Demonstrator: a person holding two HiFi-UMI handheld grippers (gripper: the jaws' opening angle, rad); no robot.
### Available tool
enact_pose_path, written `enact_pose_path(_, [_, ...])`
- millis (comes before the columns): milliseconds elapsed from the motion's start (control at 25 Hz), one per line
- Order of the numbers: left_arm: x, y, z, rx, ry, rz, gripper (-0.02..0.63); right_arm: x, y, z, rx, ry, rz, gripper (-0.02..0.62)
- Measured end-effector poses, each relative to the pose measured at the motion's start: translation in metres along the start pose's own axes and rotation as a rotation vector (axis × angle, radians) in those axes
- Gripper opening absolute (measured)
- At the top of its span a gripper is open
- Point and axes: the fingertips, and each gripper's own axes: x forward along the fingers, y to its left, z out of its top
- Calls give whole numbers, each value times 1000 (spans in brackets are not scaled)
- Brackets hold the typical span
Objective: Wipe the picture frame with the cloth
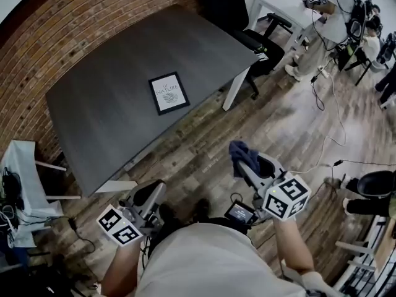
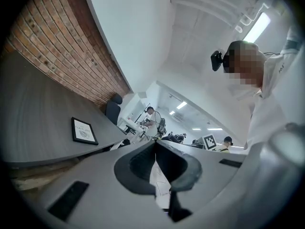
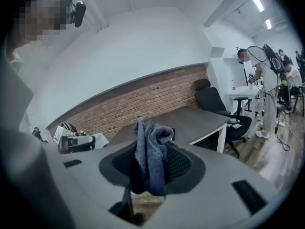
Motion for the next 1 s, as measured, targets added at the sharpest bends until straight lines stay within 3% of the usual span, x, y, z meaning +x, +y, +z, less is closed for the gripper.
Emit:
enact_pose_path(240, [15,4,-4,20,-8,68,11,11,-17,-7,-33,60,73,150])
enact_pose_path(520, [21,36,-11,58,92,136,11,54,-30,-6,-41,129,77,150])
enact_pose_path(1000, [75,172,-3,84,221,190,20,183,-52,17,-156,305,55,152])
